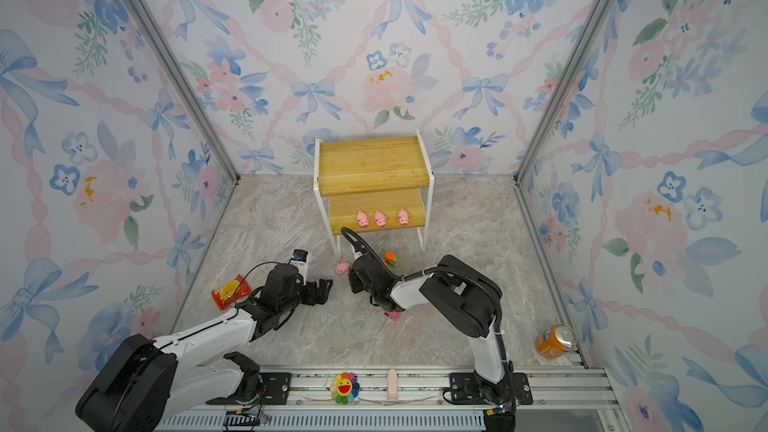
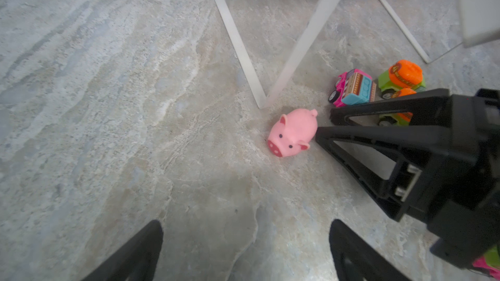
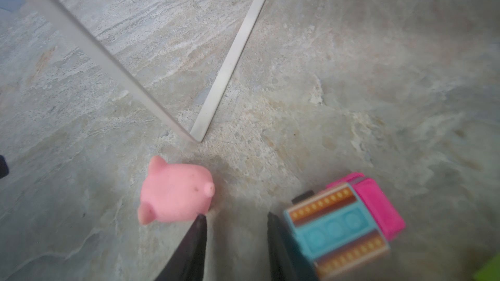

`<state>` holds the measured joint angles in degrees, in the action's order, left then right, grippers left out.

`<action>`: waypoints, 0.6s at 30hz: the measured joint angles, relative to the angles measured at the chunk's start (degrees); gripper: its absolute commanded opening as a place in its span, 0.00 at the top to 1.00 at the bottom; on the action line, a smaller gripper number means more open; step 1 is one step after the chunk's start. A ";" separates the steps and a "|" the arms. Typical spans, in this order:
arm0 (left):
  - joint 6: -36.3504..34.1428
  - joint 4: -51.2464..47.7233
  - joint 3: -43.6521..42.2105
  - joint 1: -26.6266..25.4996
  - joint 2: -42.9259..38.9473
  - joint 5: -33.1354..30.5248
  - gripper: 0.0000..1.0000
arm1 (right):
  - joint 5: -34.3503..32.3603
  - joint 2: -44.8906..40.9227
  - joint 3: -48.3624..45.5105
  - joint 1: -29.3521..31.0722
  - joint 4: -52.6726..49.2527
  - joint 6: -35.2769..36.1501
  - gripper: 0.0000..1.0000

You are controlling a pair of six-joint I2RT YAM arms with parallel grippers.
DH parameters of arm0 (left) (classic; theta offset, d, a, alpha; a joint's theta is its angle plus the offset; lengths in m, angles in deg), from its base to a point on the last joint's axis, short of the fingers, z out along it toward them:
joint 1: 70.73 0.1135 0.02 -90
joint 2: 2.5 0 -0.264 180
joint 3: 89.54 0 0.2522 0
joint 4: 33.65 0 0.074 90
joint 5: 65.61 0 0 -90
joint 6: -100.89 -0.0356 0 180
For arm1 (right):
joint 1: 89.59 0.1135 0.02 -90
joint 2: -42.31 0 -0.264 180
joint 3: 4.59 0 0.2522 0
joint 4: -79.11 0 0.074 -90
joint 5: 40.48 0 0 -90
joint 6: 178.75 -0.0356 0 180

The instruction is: Place and organize the plastic toys onto the shelf

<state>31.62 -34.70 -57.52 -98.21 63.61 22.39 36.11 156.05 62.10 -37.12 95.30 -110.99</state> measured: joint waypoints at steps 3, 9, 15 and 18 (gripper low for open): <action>-0.61 1.20 0.11 -0.96 1.25 0.24 0.03 | 0.04 0.00 0.00 -0.55 0.00 0.35 0.60; -1.27 4.87 -0.20 -3.30 2.14 0.35 0.04 | 0.04 0.20 0.00 -0.74 0.04 0.87 0.60; -1.60 12.44 -3.76 -6.67 3.72 -1.99 0.05 | 0.11 0.20 -0.04 -0.83 0.15 1.86 0.59; -1.95 15.10 -5.25 -7.56 5.57 -3.48 0.05 | 0.85 0.20 -0.52 -1.29 0.92 2.25 0.59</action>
<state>29.67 -19.60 -62.76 -105.77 69.18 18.92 36.96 156.24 61.57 -38.41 96.22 -108.74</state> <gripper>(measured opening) 0.949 0.409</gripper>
